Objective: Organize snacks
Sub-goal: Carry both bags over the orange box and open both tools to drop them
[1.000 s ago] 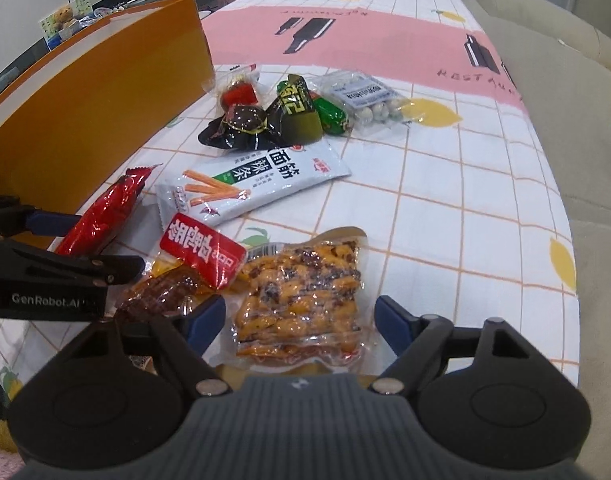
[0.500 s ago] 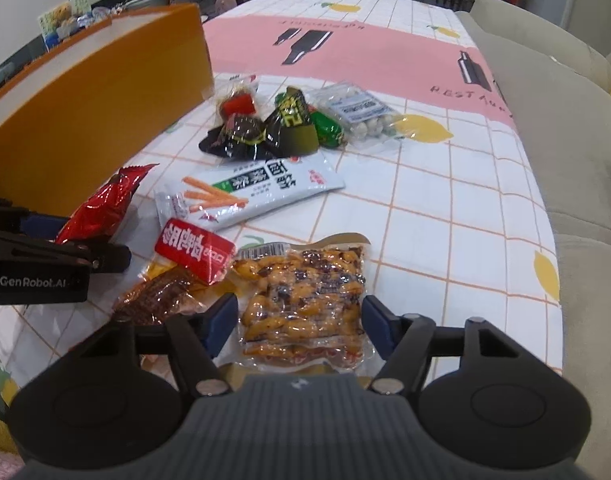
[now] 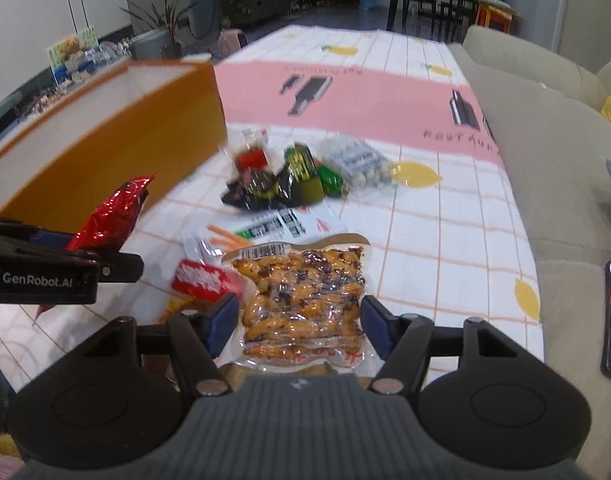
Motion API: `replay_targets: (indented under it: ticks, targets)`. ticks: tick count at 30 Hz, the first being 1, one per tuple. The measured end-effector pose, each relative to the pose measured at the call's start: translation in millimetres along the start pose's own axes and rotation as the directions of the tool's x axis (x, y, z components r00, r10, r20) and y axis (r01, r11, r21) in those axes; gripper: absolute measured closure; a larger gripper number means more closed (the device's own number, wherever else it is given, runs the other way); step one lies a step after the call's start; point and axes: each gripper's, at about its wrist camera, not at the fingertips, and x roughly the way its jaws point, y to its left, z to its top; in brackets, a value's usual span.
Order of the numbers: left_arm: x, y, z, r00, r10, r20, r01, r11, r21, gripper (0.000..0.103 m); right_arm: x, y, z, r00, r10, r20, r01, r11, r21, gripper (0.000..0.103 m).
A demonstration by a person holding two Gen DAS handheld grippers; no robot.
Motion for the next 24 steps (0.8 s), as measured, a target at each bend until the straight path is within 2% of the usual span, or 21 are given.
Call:
replay_targets:
  ticks: [9, 14, 19, 24]
  targets:
    - [-42, 11, 25, 0.997, -0.001, 0.071, 0.003, 1.0, -0.028, 0.035, -39, 15, 22, 0.992, 0.046, 0.118, -0.045, 0.999, -0.018, 0.039]
    - [-65, 24, 40, 0.993, 0.017, 0.118, -0.015, 1.0, -0.013, 0.035, -55, 28, 40, 0.982, 0.091, 0.167, -0.085, 0.995, -0.047, 0.039]
    - [-83, 46, 56, 0.989, 0.025, 0.143, -0.021, 0.999, -0.031, 0.035, -62, 51, 63, 0.966, 0.16, 0.201, -0.141, 0.985, -0.104, 0.039]
    - [-93, 74, 71, 0.986, 0.063, 0.156, -0.057, 0.997, -0.047, 0.035, -65, 85, 89, 0.947, 0.226, 0.226, -0.18, 0.962, -0.206, 0.039]
